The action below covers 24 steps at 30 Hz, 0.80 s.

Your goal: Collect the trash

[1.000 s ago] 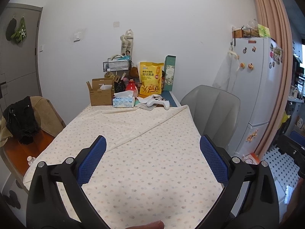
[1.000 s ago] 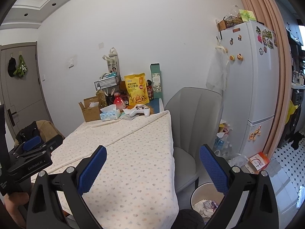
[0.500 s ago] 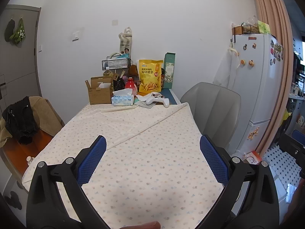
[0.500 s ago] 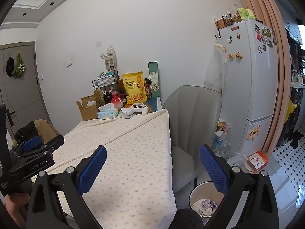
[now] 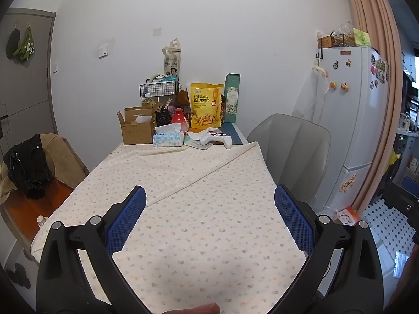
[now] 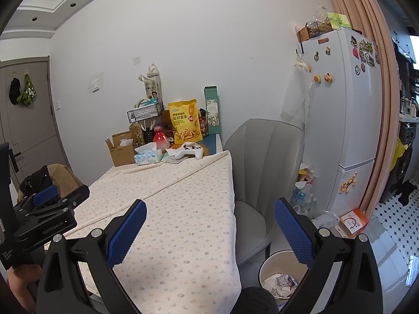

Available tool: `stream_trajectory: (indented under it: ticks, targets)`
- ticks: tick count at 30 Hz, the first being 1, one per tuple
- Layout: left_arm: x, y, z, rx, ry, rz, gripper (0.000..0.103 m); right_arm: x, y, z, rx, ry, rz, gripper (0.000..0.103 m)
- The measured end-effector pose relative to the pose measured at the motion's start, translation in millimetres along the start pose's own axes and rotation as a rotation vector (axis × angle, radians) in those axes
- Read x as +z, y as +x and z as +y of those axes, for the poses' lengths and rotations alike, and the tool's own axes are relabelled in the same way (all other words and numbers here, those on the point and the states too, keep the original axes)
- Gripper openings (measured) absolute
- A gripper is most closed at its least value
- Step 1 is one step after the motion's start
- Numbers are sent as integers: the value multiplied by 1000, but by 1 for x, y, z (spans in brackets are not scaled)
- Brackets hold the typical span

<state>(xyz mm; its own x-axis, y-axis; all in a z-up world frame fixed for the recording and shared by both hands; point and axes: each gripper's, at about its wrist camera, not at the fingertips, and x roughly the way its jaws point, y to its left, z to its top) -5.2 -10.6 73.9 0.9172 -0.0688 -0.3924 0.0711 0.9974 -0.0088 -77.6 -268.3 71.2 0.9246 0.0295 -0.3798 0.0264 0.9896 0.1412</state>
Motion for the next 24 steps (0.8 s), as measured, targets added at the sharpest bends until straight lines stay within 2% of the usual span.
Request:
stream_trajectory:
  ticks: [24]
  targets:
    - [-2, 0, 2, 4, -7, 10, 98, -5, 6, 2, -15, -22, 12, 96]
